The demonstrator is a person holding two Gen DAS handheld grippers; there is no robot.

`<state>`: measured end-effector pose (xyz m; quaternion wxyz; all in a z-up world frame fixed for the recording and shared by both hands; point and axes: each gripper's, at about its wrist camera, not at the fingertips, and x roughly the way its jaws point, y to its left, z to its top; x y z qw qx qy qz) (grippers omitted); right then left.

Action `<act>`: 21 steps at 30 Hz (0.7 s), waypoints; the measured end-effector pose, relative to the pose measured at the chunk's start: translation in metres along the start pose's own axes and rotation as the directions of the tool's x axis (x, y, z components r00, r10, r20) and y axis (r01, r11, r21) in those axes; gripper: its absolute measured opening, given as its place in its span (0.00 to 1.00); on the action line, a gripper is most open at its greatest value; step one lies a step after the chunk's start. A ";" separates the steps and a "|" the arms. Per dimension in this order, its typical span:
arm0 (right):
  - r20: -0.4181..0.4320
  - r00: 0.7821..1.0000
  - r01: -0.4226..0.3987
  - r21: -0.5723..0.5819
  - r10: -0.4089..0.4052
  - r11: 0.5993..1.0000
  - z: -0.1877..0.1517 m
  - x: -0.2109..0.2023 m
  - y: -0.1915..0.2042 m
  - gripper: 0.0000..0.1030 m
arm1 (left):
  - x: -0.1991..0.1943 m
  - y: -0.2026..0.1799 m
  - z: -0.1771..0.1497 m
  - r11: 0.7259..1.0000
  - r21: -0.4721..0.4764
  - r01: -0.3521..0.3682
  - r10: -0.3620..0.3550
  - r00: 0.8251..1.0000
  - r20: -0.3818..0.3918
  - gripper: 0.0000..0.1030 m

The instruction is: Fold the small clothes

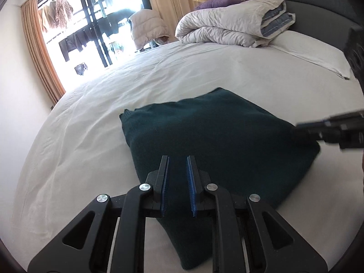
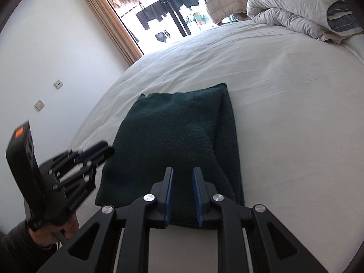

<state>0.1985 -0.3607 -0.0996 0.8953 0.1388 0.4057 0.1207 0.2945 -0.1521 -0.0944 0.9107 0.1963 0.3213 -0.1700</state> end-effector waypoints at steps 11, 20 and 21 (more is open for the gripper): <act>0.024 0.999 0.049 -0.079 -0.047 0.996 -0.038 -0.007 -0.013 0.08 | 0.047 -0.024 -0.014 0.983 0.106 -0.146 0.154 0.986 -0.065 0.14; 0.121 0.992 -0.035 0.072 0.026 0.997 0.004 -0.037 -0.044 0.66 | 0.028 -0.012 -0.010 0.997 0.023 -0.070 0.073 0.989 -0.125 0.14; 0.100 0.993 -0.063 0.074 0.055 0.995 0.011 -0.030 -0.046 0.67 | 0.025 -0.009 -0.009 0.998 0.010 -0.059 0.060 0.989 -0.133 0.15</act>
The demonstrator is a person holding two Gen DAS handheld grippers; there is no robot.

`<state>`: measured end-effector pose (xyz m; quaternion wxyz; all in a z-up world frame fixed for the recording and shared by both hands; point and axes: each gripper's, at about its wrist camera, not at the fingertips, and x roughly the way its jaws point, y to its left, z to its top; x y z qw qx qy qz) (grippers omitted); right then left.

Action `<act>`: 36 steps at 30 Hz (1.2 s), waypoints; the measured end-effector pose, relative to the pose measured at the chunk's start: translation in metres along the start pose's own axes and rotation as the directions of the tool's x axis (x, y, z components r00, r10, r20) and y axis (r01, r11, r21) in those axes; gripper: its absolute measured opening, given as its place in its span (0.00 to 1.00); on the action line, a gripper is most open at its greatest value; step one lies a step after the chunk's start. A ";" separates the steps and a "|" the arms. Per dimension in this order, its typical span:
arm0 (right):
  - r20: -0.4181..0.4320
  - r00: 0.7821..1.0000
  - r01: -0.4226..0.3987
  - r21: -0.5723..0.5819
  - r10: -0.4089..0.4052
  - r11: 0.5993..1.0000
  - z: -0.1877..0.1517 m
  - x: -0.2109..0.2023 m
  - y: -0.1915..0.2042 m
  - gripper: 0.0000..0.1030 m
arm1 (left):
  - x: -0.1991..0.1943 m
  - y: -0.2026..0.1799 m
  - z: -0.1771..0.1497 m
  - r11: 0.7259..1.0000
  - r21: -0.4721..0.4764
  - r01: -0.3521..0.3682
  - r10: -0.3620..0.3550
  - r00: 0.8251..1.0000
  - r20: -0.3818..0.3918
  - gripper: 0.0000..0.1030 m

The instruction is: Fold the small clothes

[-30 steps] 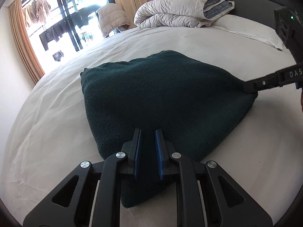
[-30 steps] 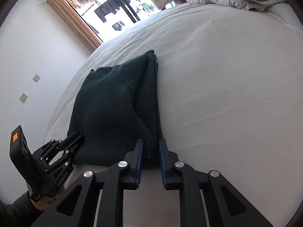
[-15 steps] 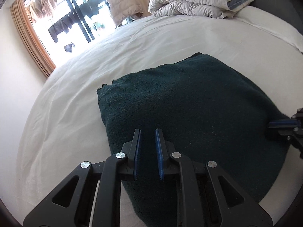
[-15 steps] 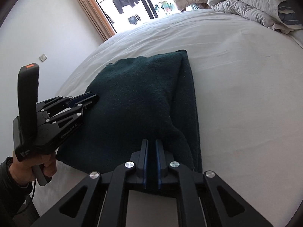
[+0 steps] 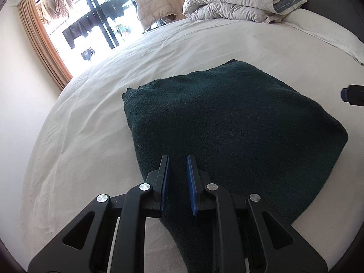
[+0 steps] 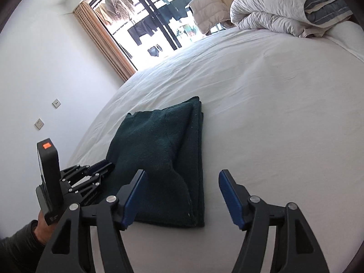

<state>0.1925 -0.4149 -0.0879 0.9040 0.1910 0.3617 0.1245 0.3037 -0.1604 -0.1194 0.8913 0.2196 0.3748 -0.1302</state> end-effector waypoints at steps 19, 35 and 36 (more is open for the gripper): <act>-0.237 0.957 -0.110 0.231 0.165 0.967 0.030 0.105 -0.042 0.35 | 0.061 0.090 -0.007 0.746 -0.543 0.385 -0.476 0.879 -0.032 0.55; -0.129 0.982 -0.137 -0.003 0.136 0.991 0.003 0.025 0.115 0.26 | -0.068 0.147 -0.024 0.787 -0.498 0.365 -0.402 0.915 0.034 0.27; -0.129 0.979 -0.157 -0.003 0.156 0.988 -0.004 0.023 0.124 0.26 | -0.082 0.154 -0.032 0.797 -0.486 0.358 -0.390 0.920 0.038 0.27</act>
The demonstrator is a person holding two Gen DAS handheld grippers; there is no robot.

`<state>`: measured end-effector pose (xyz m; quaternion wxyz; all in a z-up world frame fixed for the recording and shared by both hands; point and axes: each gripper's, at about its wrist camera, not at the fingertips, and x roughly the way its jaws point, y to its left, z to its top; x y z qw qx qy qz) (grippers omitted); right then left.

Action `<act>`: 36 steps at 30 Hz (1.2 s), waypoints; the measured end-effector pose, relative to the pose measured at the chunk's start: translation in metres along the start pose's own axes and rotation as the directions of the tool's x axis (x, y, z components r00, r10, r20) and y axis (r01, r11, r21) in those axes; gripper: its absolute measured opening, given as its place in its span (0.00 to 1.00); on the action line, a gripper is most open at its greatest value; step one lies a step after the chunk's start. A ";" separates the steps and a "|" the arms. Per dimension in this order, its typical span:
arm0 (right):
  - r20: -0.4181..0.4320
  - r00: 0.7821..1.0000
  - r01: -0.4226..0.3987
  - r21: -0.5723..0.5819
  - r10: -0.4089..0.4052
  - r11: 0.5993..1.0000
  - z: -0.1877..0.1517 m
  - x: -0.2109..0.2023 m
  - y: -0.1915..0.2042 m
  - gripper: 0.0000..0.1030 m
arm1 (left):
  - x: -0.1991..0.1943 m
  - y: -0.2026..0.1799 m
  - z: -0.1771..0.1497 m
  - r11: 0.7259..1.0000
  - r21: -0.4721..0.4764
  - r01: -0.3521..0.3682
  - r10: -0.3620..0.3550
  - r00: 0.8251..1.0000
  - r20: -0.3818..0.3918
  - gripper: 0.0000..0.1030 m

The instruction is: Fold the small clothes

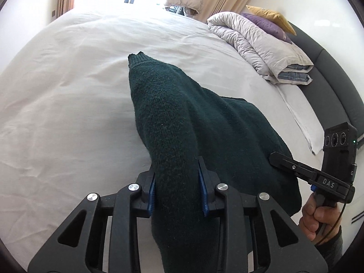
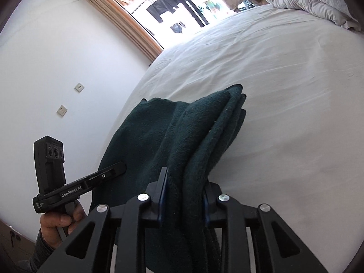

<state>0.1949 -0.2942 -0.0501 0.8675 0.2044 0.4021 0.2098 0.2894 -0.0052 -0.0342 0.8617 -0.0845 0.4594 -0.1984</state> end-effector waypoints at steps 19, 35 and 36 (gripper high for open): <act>-0.047 0.999 -0.013 0.047 0.015 0.999 -0.135 0.046 0.015 0.45 | -0.072 0.088 -0.161 0.995 -0.043 -0.092 0.092 0.996 0.015 0.62; 0.465 0.863 0.316 -0.198 -0.195 0.928 -0.168 -0.109 0.135 1.00 | -0.225 -0.006 -0.233 0.843 0.073 -0.532 0.424 0.743 0.518 1.00; 0.526 0.832 0.332 -0.212 -0.179 0.919 -0.177 -0.121 0.148 1.00 | -0.241 -0.017 -0.242 0.835 0.065 -0.547 0.417 0.706 0.572 1.00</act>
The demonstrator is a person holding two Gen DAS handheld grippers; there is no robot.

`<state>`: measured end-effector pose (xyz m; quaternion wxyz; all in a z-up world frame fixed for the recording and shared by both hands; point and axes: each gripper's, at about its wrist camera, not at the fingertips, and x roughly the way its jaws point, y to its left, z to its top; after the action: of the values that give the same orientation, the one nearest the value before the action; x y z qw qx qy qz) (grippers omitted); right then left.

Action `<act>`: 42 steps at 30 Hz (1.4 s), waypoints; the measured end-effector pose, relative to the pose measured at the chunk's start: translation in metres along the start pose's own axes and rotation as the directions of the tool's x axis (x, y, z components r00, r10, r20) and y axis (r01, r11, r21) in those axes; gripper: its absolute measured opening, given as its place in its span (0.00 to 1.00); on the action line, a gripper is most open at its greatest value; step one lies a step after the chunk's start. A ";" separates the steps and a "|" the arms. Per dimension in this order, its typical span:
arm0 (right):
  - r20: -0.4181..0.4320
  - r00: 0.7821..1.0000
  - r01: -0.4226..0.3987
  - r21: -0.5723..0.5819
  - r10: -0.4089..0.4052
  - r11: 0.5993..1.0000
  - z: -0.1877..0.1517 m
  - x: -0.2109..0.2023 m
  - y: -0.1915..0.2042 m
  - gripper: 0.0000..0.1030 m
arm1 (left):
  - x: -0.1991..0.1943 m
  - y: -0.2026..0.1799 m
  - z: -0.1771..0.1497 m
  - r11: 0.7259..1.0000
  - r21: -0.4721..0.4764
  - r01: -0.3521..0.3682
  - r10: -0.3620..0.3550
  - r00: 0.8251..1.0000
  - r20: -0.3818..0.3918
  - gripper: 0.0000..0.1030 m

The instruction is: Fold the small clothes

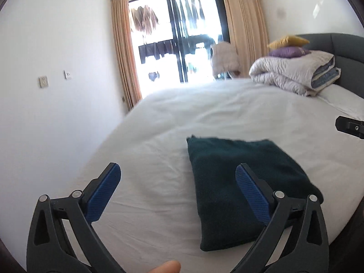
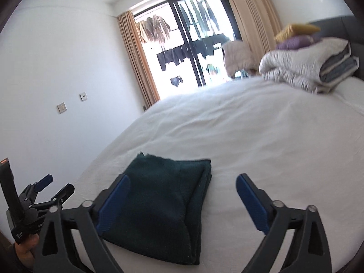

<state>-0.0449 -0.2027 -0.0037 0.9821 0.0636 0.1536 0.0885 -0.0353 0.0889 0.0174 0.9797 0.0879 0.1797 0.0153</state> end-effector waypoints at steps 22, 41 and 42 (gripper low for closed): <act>-0.154 0.968 0.181 -0.134 -0.200 0.974 -0.027 -0.055 0.044 1.00 | -0.093 -0.001 -0.018 0.994 -0.109 0.021 -0.048 0.965 -0.256 1.00; -0.311 0.924 0.196 -0.118 -0.224 0.973 -0.052 -0.020 0.034 1.00 | -0.012 -0.009 -0.059 0.992 -0.126 0.019 -0.070 0.905 -0.420 1.00; -0.315 0.923 0.194 -0.118 -0.222 0.974 -0.052 -0.020 0.034 1.00 | -0.012 -0.009 -0.059 0.992 -0.125 0.018 -0.070 0.904 -0.422 1.00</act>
<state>-0.0848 -0.1680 -0.0421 0.9487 -0.0101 0.3159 -0.0007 -0.0672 0.0891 -0.0348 0.9204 0.0202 0.3897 0.0226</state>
